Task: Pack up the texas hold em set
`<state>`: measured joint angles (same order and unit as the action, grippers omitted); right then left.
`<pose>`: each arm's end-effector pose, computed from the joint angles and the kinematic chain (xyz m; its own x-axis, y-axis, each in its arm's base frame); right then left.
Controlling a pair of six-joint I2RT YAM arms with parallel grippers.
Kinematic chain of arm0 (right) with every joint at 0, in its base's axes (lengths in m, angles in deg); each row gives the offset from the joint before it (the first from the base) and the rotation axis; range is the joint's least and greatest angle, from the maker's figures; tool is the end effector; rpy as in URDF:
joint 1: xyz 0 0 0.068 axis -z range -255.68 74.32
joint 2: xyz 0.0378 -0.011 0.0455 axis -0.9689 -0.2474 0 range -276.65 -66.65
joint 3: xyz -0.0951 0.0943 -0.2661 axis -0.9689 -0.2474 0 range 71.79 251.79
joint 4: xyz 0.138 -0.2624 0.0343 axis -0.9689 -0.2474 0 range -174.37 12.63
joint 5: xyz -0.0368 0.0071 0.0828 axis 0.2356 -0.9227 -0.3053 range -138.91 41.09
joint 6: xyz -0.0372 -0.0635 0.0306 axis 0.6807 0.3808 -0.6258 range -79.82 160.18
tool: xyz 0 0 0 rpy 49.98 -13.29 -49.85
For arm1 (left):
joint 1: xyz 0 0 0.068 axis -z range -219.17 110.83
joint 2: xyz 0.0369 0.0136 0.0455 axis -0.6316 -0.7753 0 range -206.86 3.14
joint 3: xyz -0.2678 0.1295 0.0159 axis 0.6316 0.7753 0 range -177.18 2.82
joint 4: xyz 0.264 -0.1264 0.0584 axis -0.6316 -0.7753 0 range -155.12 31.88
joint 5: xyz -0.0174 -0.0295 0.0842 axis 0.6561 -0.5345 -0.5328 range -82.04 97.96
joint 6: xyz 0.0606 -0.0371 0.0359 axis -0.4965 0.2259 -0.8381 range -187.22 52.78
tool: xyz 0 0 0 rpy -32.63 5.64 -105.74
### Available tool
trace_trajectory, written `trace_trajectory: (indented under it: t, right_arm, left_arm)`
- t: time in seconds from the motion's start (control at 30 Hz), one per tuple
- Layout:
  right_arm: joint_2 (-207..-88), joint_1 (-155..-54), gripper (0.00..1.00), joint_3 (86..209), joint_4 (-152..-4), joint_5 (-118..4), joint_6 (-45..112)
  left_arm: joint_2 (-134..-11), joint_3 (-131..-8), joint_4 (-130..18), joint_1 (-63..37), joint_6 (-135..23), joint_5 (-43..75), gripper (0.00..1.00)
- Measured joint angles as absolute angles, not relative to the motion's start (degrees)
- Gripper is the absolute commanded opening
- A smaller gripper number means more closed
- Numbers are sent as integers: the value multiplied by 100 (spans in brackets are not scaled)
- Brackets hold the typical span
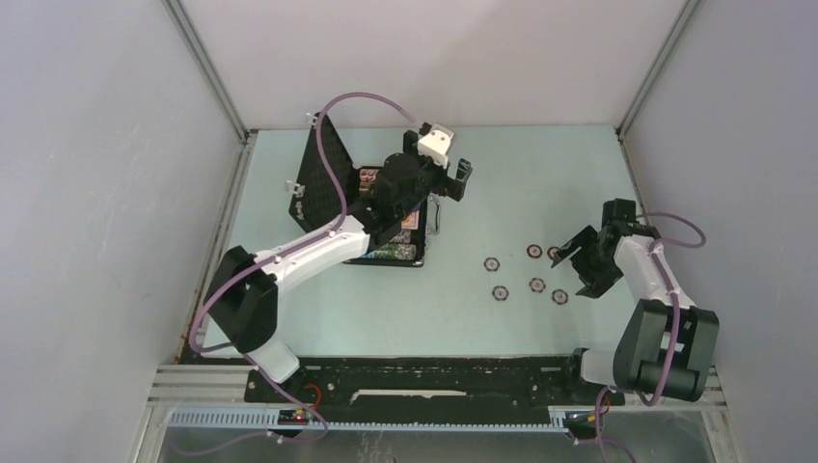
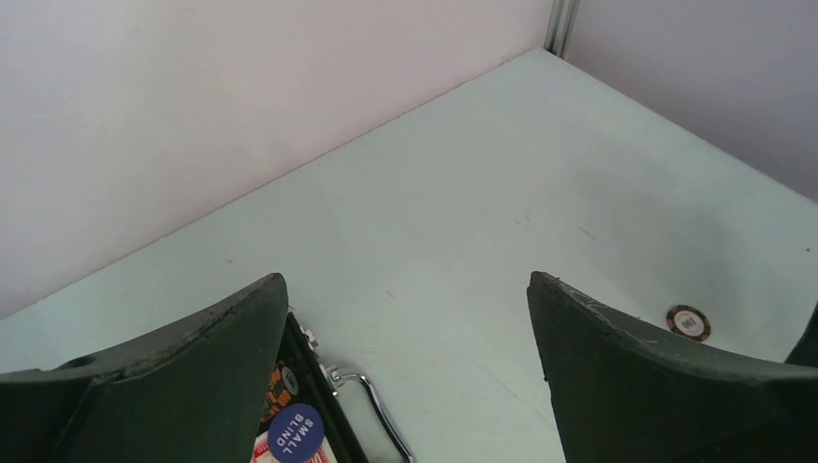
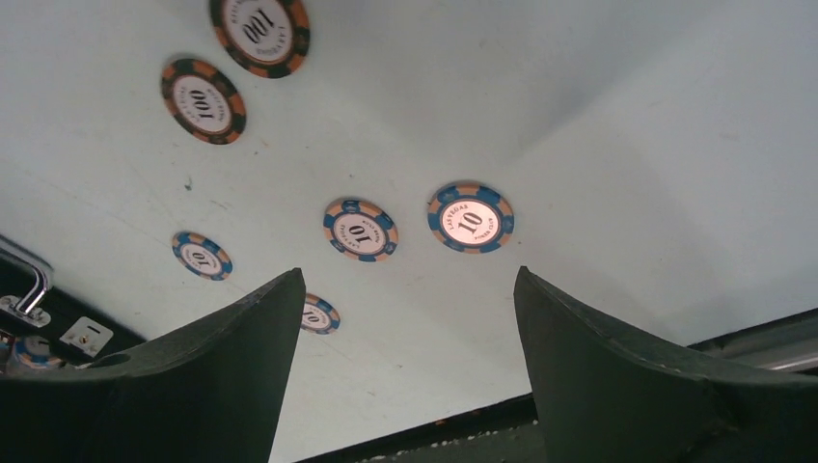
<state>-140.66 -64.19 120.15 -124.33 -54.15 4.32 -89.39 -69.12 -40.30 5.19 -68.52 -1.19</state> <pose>0.2608 -0.0466 0.1874 -0.6574 0.7289 -0.1912 0.6869 0.6840 0.2456 0.3376 -0.3148 0.3525 -0.0214 0.0522 -0.9984 0.5773 0.8160 0.0303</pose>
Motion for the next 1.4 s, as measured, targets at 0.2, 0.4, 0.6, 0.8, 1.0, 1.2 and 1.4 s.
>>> trace_trajectory:
  t: [0.2,0.4,0.6,0.8,1.0,1.2,1.4]
  right_arm:
    - [-14786,-6369,87,12052,-12676,-5505,-20]
    - [-15710,-6327,86,12140,-12809,-5478,-352]
    - [-15719,-6295,85,12164,-12833,-5234,-534]
    - [-15719,-6255,79,12168,-12829,-5161,-652]
    - [-15725,-6255,75,12168,-12759,-5159,-792]
    - [-15798,-6255,66,12115,-12632,-5179,-901]
    - [-15795,-6251,63,12083,-12610,-5214,-1004]
  left_arm:
    - [-9191,-6912,-3761,490,-7108,-88,100]
    - [-9302,-6912,-3757,490,-7276,-93,100]
    - [-9302,-6912,-3680,490,-7376,-132,100]
    - [-9302,-6912,-3641,490,-7387,-169,100]
    - [-9302,-6912,-3637,488,-7431,-219,100]
    - [-9302,-6912,-3637,488,-7479,-239,100]
    - [-9302,-6912,-3617,477,-7479,-294,100]
